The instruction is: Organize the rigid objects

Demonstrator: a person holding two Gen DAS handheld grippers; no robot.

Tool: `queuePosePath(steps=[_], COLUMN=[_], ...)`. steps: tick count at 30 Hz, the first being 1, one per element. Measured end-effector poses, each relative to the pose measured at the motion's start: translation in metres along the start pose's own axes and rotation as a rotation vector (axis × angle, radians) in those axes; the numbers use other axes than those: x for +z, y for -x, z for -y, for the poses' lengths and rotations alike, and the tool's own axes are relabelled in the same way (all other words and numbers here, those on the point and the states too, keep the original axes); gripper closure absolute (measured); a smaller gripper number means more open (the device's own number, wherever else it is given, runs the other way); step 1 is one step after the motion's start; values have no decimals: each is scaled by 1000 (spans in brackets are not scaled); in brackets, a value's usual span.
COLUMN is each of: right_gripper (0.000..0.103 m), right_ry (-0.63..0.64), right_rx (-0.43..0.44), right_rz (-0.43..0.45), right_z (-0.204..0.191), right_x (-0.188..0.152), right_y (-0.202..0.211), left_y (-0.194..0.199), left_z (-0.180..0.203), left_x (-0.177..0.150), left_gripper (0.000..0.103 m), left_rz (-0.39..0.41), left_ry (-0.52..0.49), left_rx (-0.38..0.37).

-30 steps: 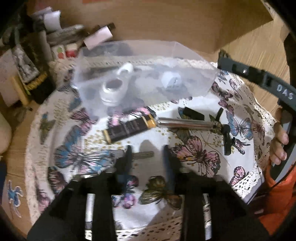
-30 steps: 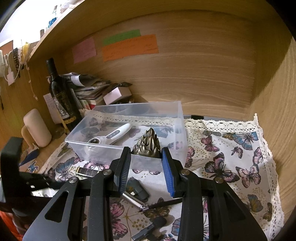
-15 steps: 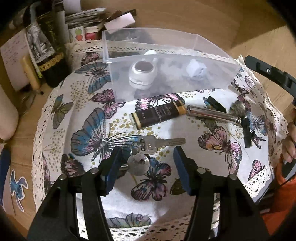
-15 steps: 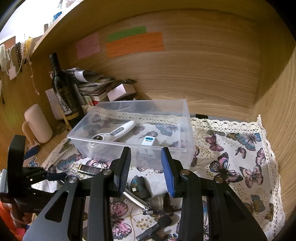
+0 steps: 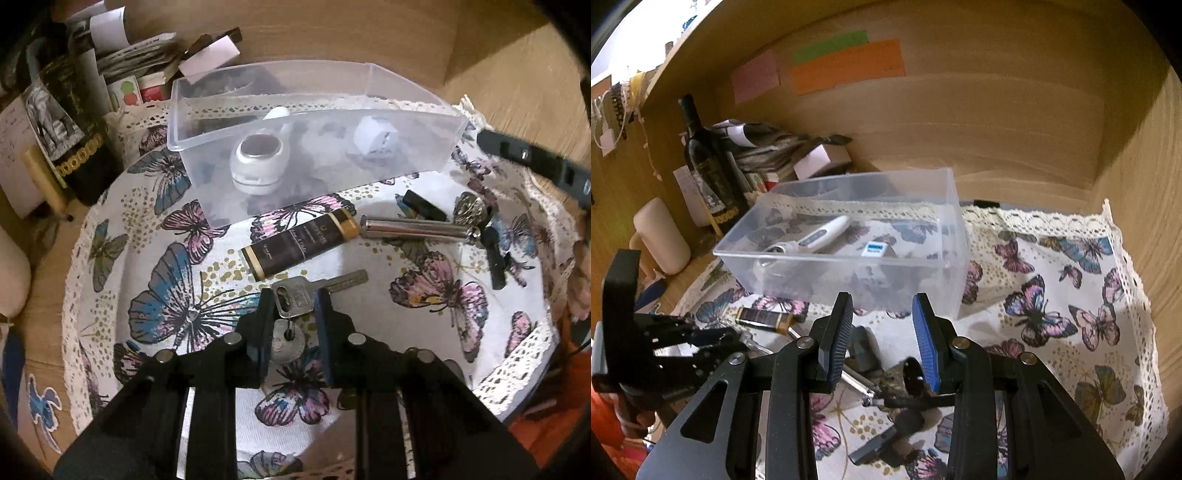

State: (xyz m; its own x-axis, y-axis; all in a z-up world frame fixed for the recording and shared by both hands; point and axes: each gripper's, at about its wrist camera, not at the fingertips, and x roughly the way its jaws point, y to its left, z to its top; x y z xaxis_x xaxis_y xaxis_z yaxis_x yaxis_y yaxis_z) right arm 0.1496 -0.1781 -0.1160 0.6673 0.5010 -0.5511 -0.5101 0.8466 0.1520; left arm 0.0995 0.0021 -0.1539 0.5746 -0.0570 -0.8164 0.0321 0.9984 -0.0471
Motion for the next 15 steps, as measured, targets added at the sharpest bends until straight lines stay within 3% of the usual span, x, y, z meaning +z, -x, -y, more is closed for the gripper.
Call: queuePosePath(steps=[15], right_gripper=[72], right_ry=[0], right_rx=[-20], right_rz=[-61], right_z=[2], right_x=[-12], right_y=[-3], left_y=[35], left_z=[3], left_x=[1], left_gripper=[83], left_rz=[86], left_ry=[-13], left_rx=[-35])
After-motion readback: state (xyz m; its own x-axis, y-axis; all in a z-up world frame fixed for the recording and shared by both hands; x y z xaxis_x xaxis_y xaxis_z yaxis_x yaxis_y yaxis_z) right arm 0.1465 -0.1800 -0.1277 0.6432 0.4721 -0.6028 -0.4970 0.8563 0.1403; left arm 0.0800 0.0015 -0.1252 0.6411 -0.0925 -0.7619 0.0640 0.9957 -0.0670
